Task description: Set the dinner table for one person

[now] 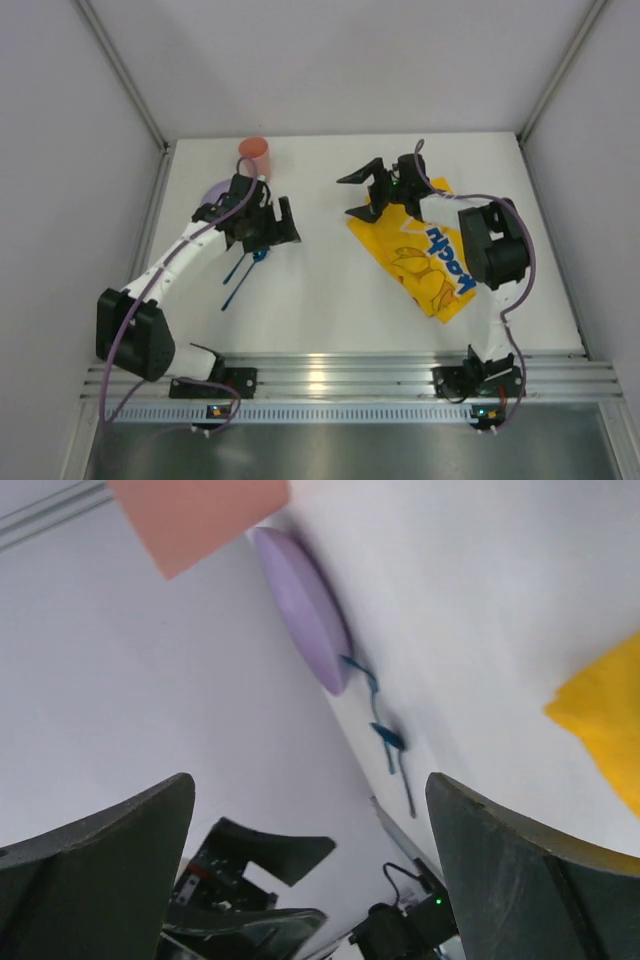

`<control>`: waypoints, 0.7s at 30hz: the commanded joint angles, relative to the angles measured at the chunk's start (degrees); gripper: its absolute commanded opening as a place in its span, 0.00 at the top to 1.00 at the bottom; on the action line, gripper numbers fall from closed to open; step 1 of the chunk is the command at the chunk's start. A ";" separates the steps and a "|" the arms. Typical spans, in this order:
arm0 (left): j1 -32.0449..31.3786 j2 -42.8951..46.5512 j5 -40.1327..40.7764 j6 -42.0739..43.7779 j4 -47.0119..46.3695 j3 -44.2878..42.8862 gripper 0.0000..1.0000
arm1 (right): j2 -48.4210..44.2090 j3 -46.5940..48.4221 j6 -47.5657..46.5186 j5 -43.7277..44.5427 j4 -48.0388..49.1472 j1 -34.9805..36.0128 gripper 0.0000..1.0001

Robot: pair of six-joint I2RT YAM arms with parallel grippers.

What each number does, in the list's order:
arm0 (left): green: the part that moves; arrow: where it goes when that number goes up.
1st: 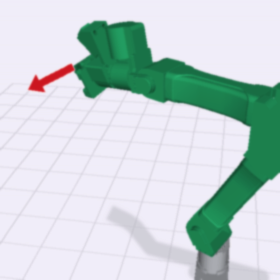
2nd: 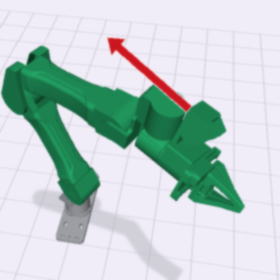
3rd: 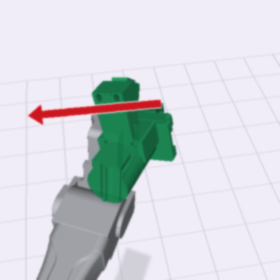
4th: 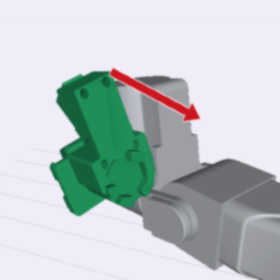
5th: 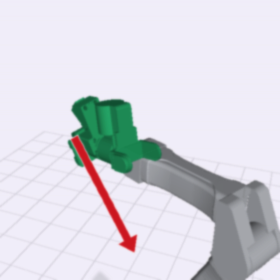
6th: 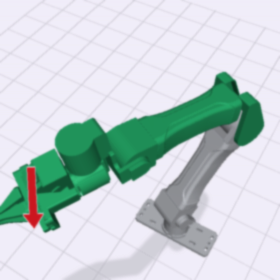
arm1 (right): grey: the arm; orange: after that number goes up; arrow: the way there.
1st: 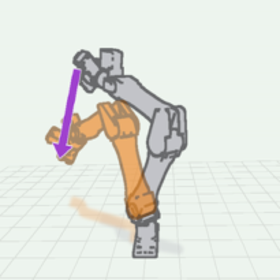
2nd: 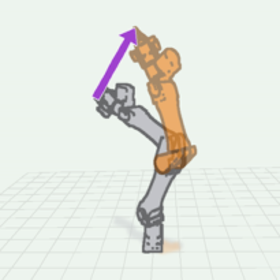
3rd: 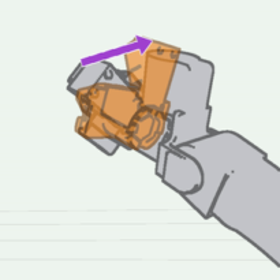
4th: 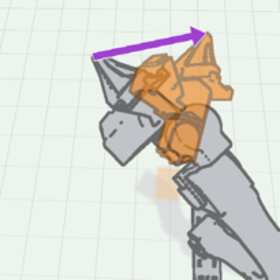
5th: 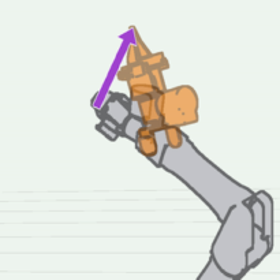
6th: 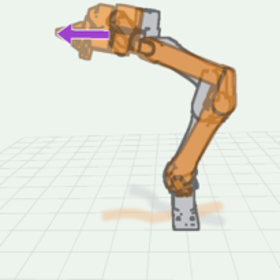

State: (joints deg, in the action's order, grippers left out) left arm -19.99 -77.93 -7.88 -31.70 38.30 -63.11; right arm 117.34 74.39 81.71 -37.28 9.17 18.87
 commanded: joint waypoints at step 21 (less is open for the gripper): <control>-15.78 -44.48 7.09 -5.56 -5.52 -39.18 0.18 | -49.74 -22.71 -29.15 -1.40 -30.43 -21.77 0.00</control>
State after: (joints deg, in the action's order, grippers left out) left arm -35.38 -120.53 -3.07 -36.12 33.36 -97.67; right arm 69.10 52.40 57.95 -40.64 -12.53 -2.39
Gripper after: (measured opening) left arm 0.819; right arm 0.996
